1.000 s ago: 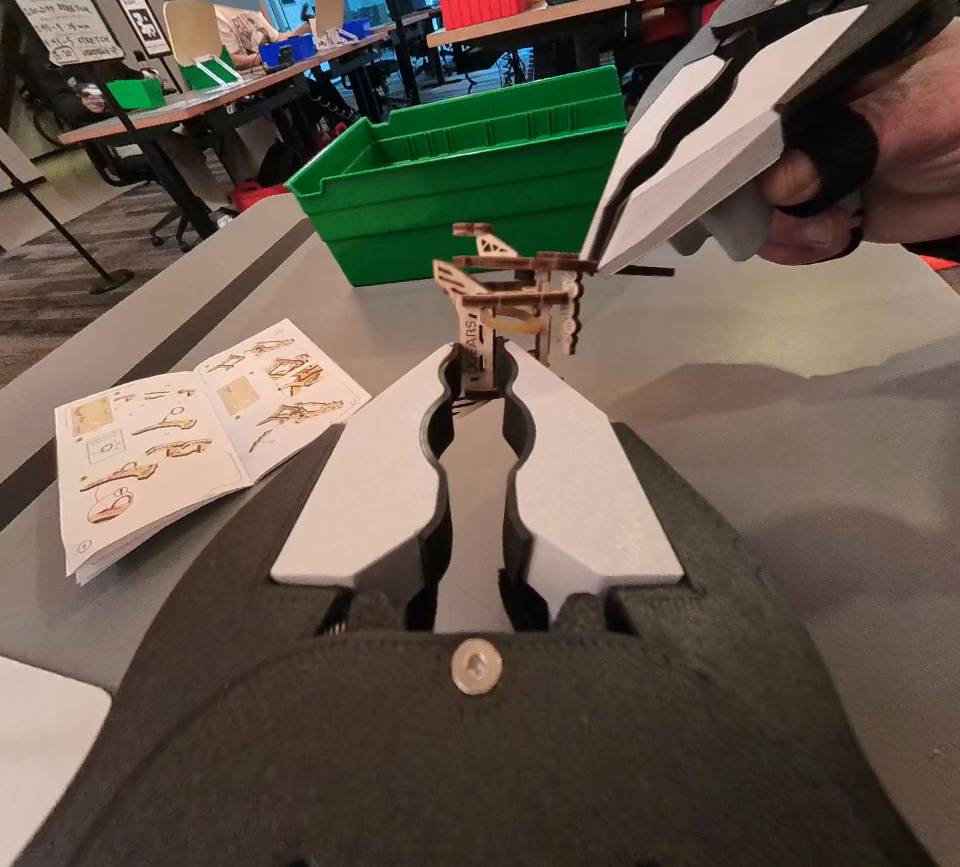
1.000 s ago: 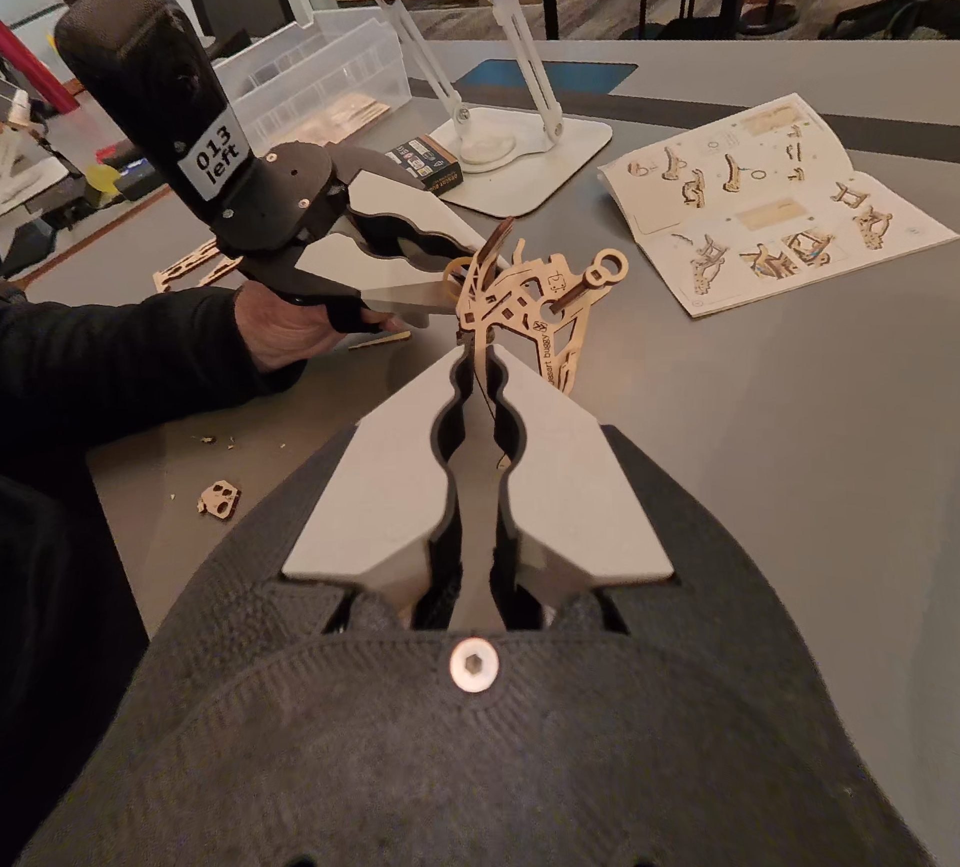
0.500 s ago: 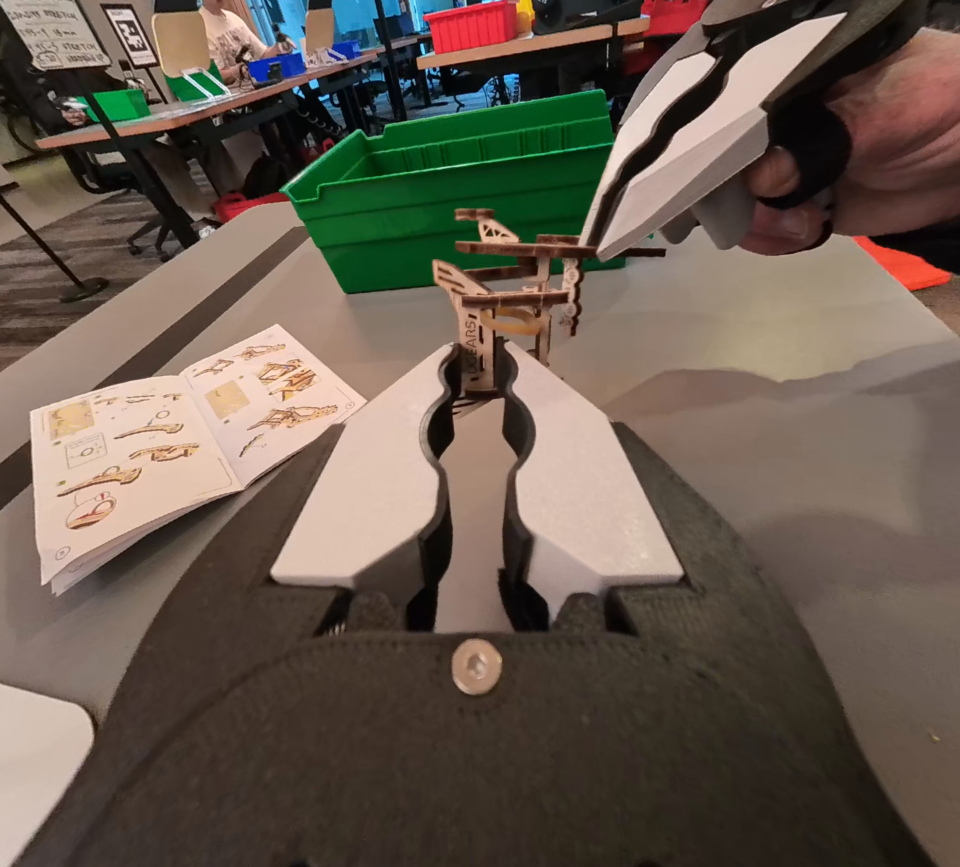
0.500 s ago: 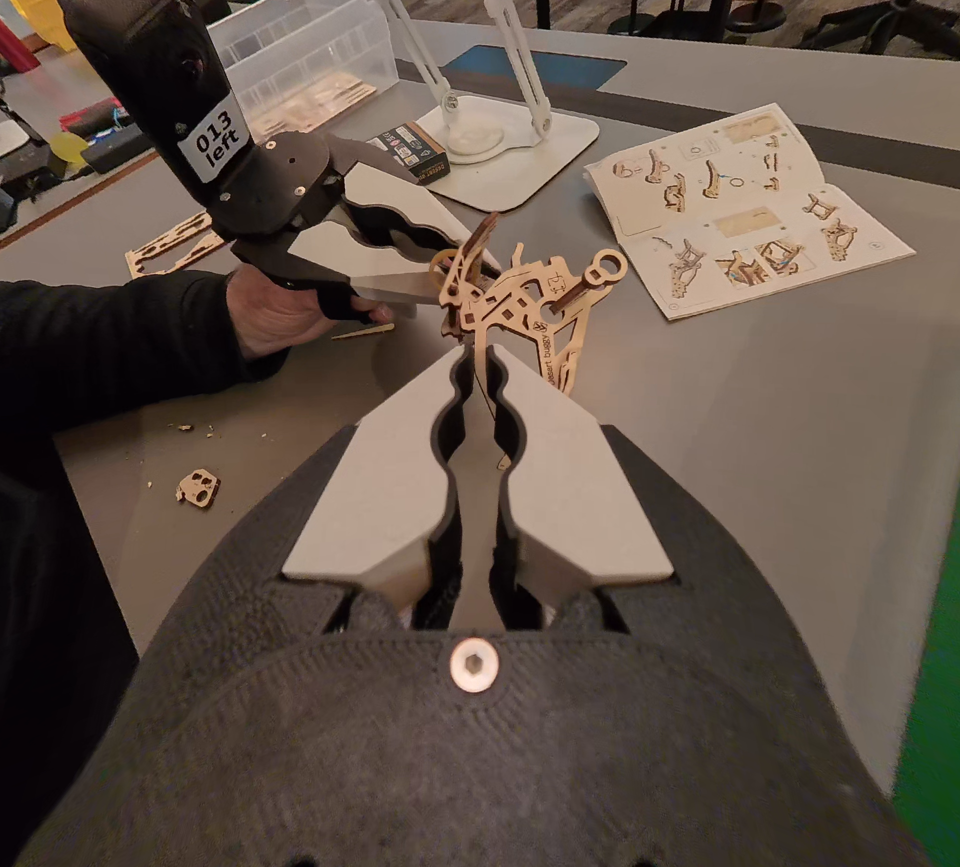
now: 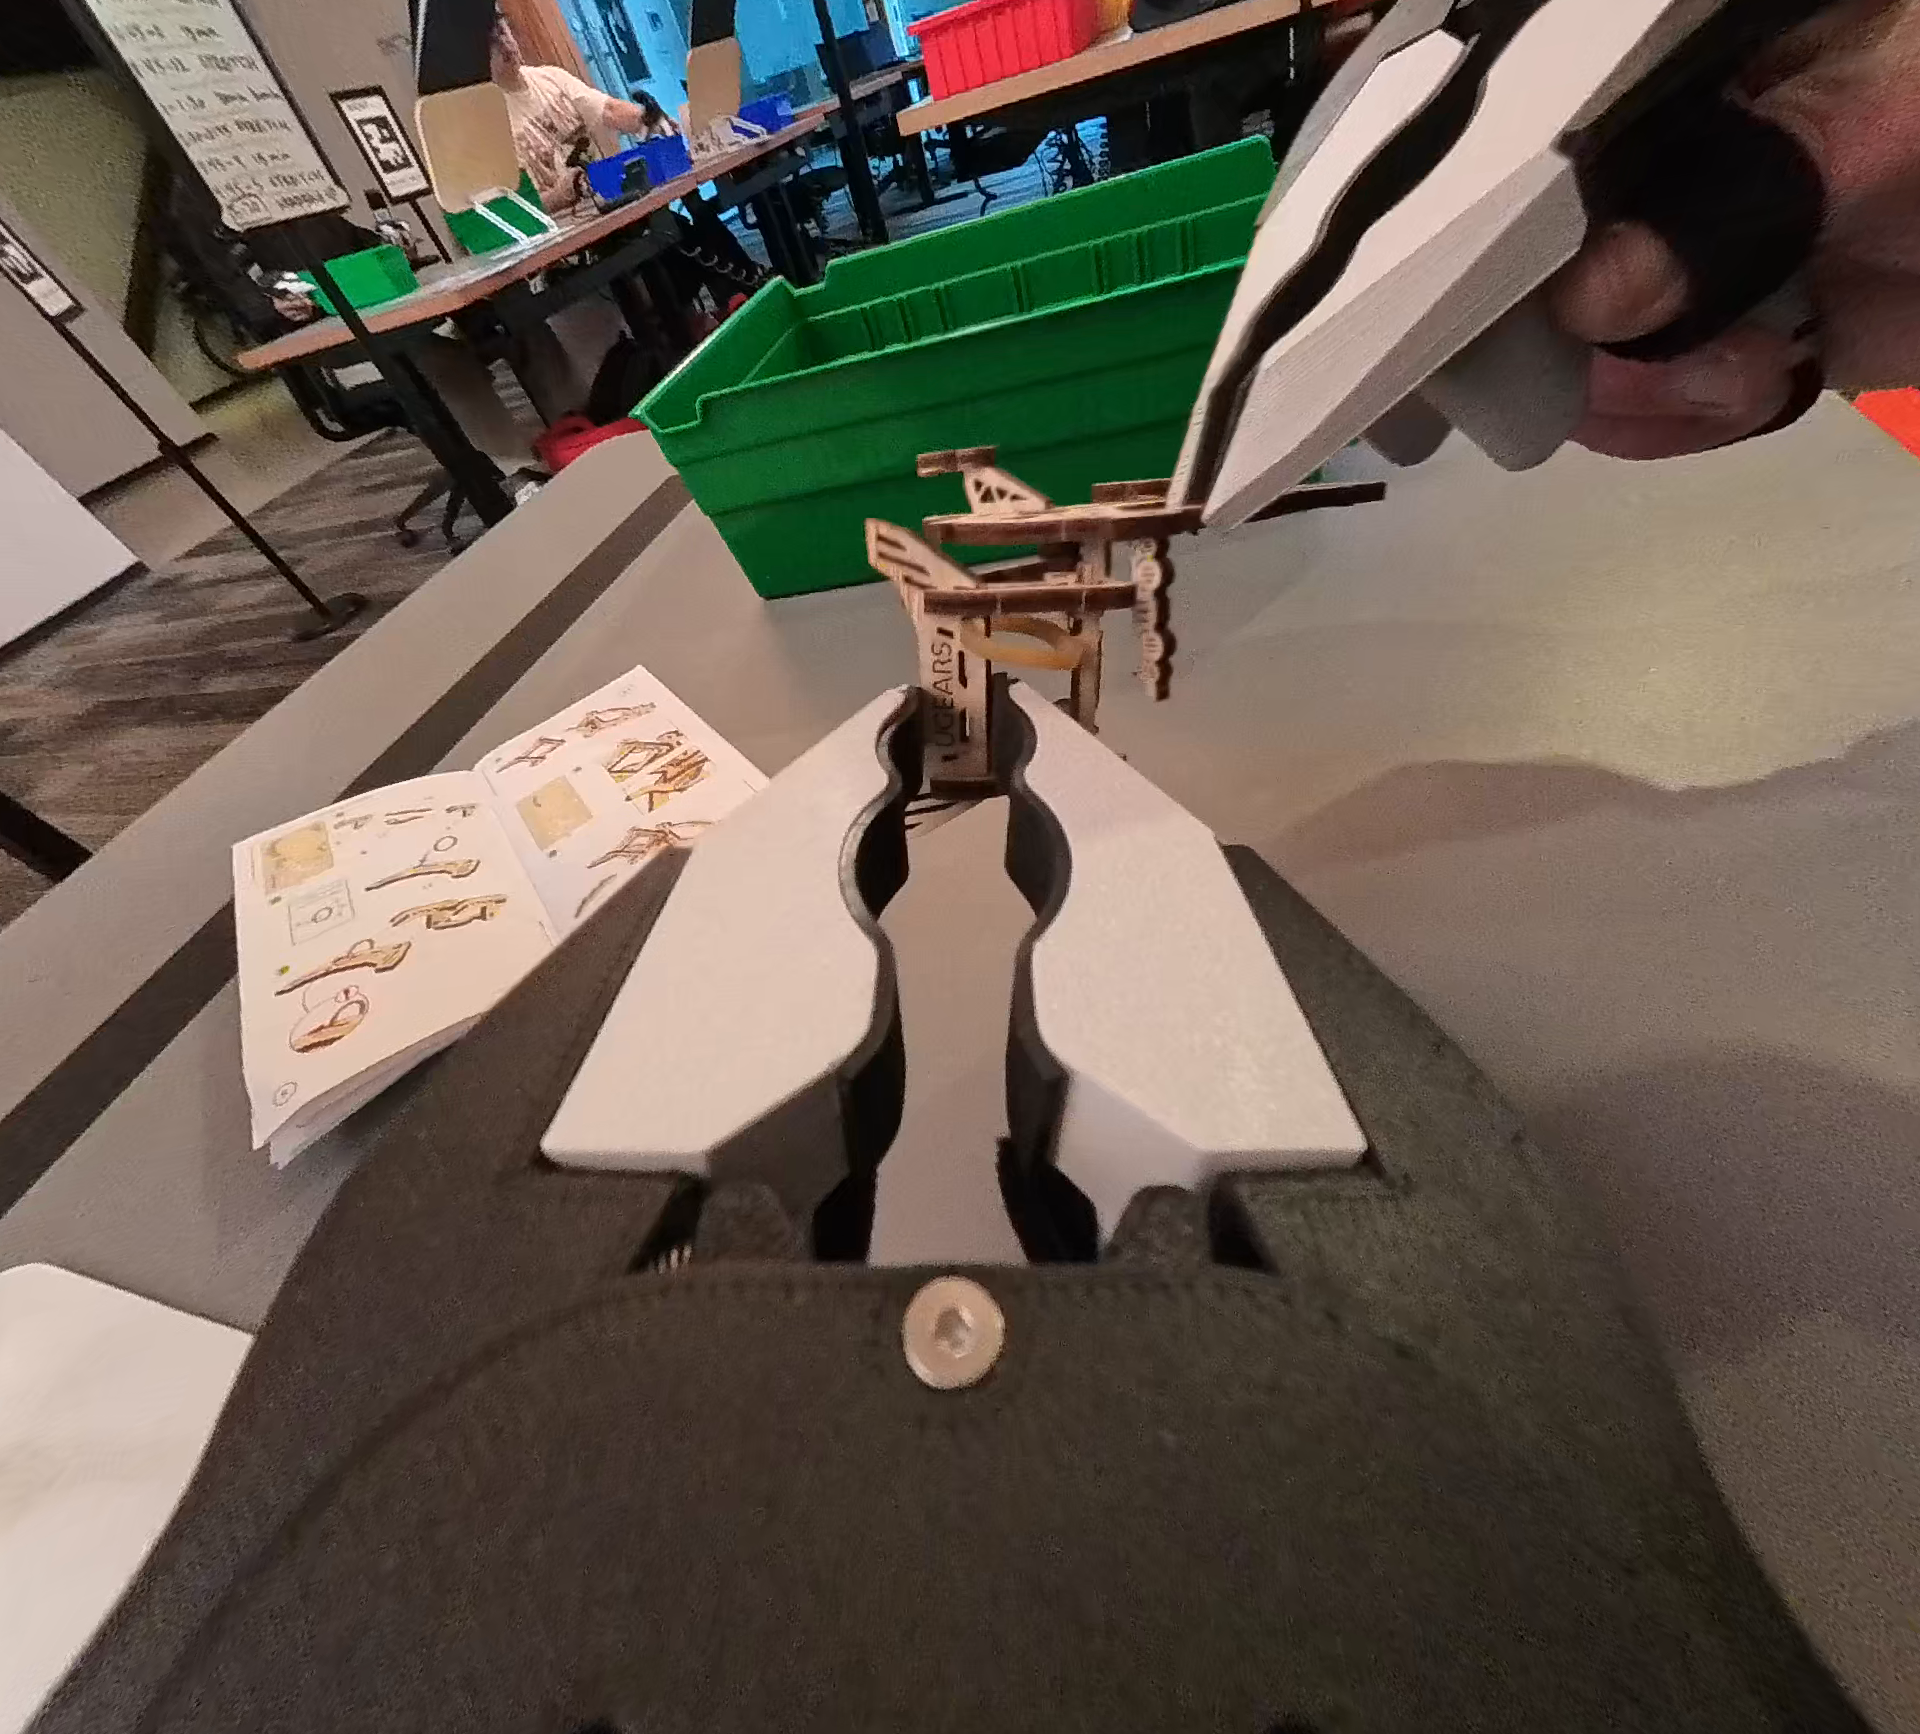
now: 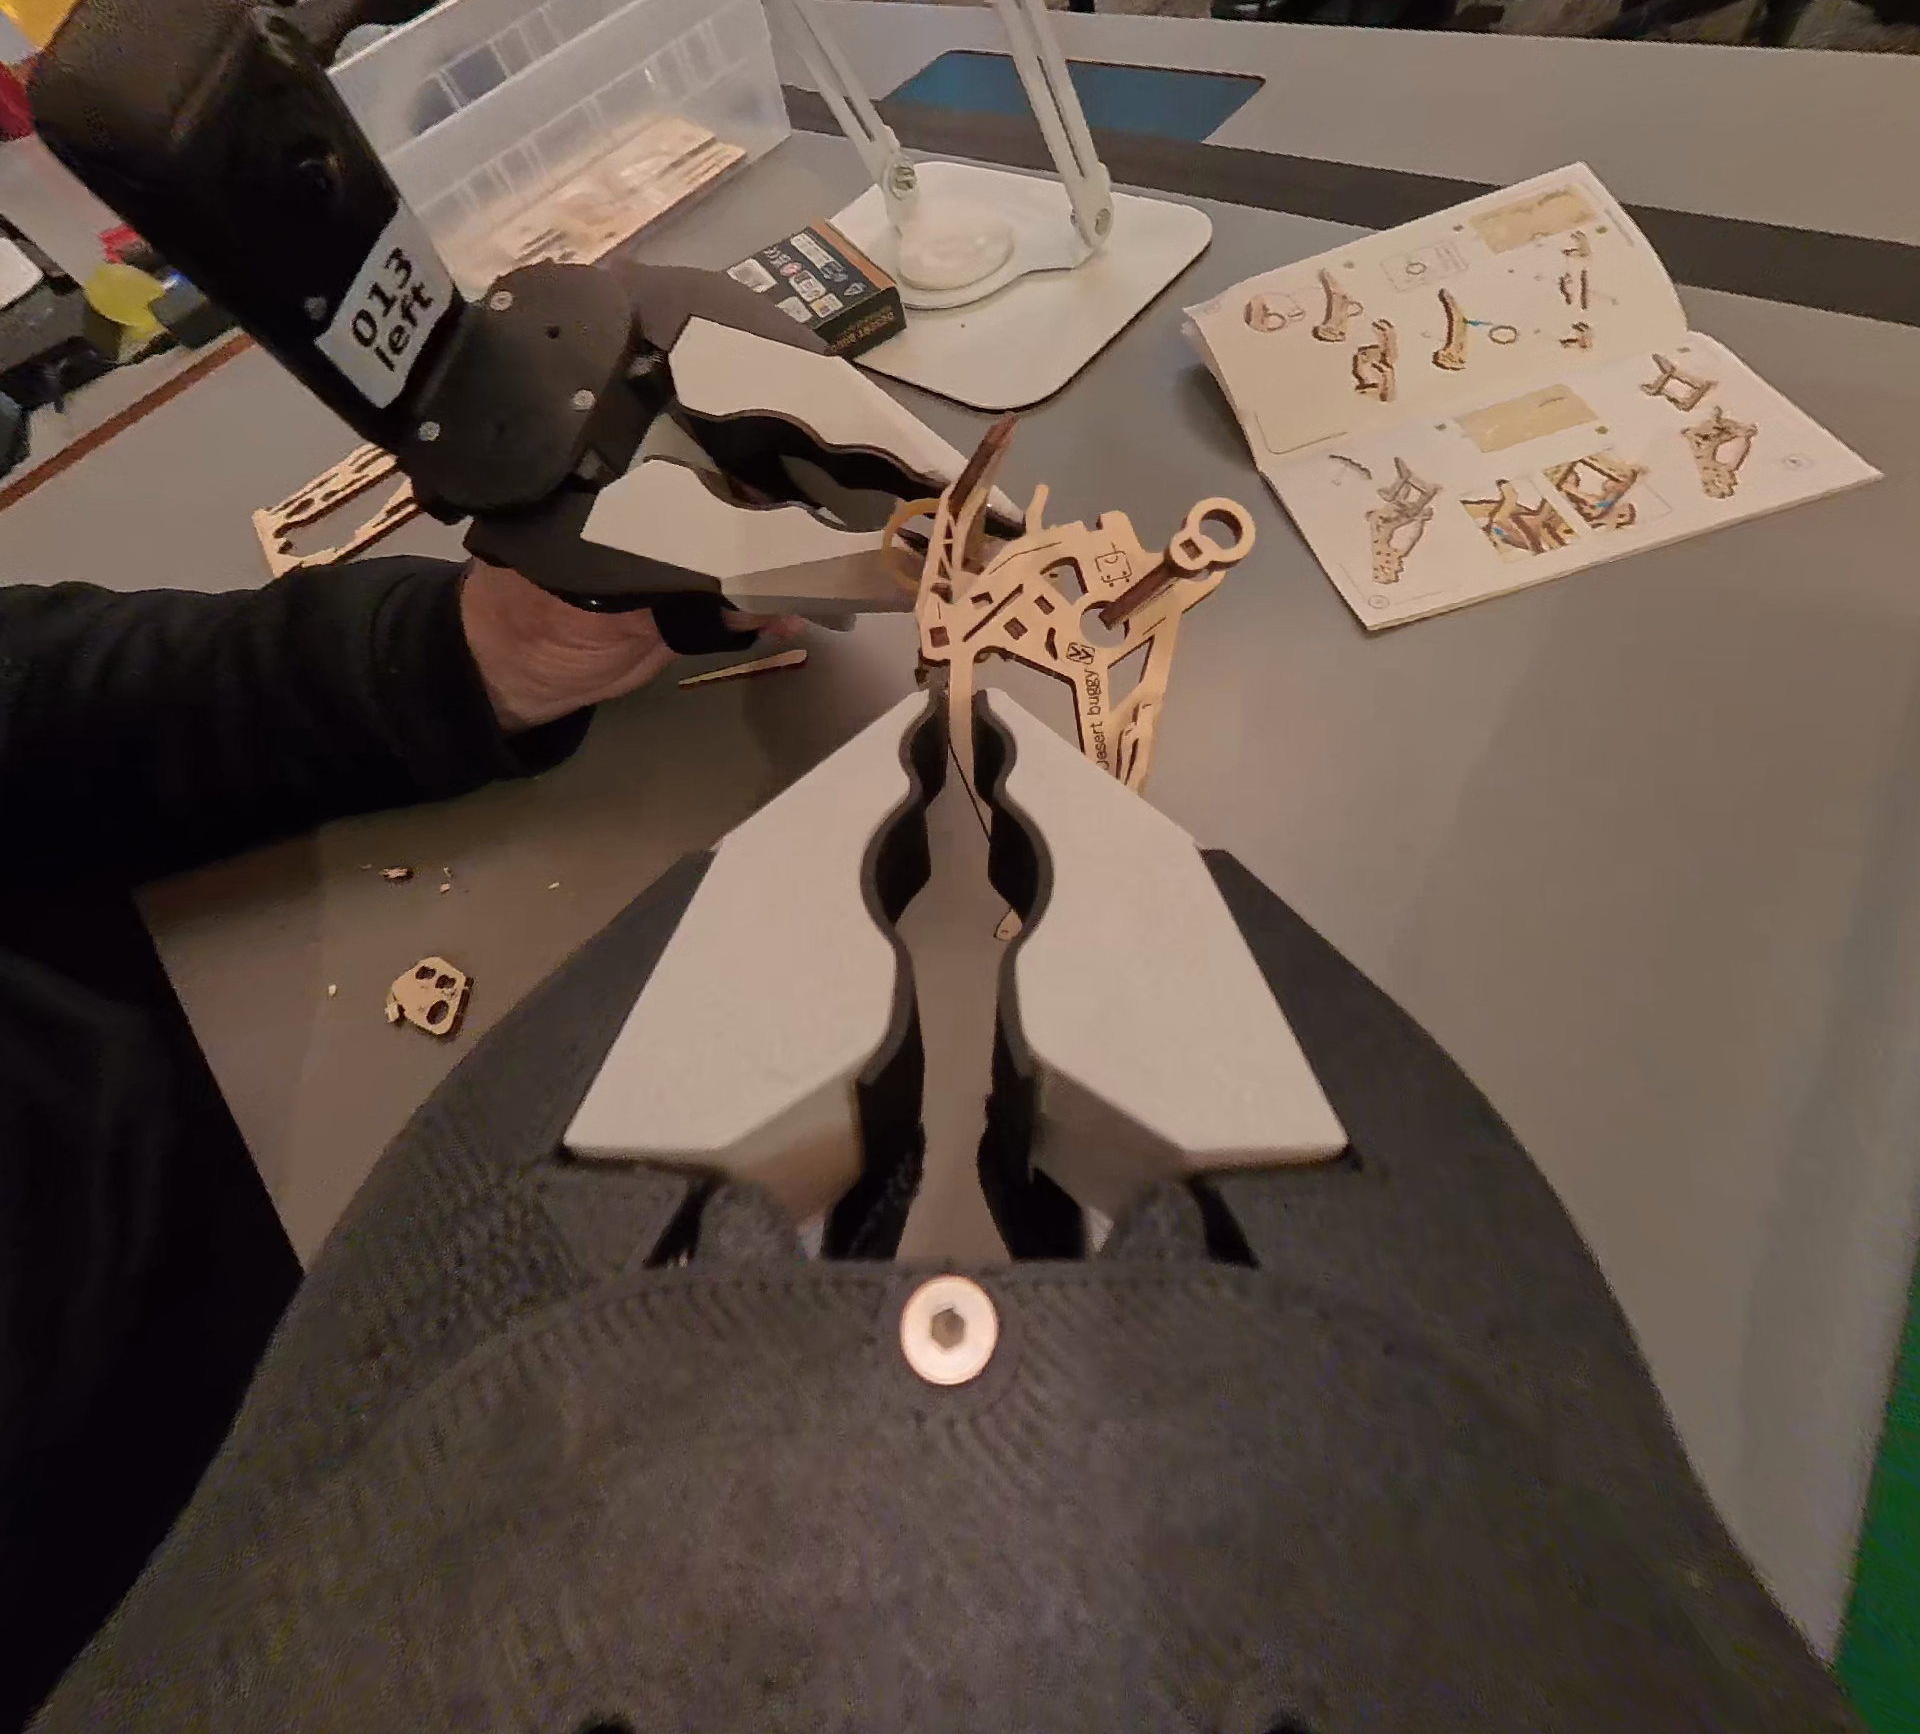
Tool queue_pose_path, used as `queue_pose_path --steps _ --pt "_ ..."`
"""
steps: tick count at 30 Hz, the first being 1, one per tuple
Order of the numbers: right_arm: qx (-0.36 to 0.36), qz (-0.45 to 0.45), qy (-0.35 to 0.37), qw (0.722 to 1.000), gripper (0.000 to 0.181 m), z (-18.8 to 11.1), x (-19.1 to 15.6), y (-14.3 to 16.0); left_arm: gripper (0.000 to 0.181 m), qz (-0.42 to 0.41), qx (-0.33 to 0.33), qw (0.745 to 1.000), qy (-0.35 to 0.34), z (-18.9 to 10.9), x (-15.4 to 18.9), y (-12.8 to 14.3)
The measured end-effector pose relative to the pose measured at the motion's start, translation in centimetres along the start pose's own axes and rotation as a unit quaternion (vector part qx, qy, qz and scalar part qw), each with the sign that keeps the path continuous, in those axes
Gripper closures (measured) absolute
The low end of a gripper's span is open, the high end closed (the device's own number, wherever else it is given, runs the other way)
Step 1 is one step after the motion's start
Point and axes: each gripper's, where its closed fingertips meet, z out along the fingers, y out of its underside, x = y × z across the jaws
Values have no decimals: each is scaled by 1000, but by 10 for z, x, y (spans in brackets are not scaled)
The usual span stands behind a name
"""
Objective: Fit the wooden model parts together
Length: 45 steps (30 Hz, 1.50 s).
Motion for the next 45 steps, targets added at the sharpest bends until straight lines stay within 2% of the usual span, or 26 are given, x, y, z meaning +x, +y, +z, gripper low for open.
queue_pose_path --steps 9,25,37,45 --pt "2 -9 2 1000 180 -4 6 -1 171 -71 51 995 55 -6 4 -9" --pt "16 -16 -16 1000 180 -2 -2 -9 171 -139 82 983 86 -11 -1 -14" --pt "-7 -59 -12 998 180 0 -10 -10 171 -99 60 990 82 -7 6 -11" --pt "-22 -42 -8 999 180 0 -9 -10 171 -43 36 998 39 -6 2 -7"
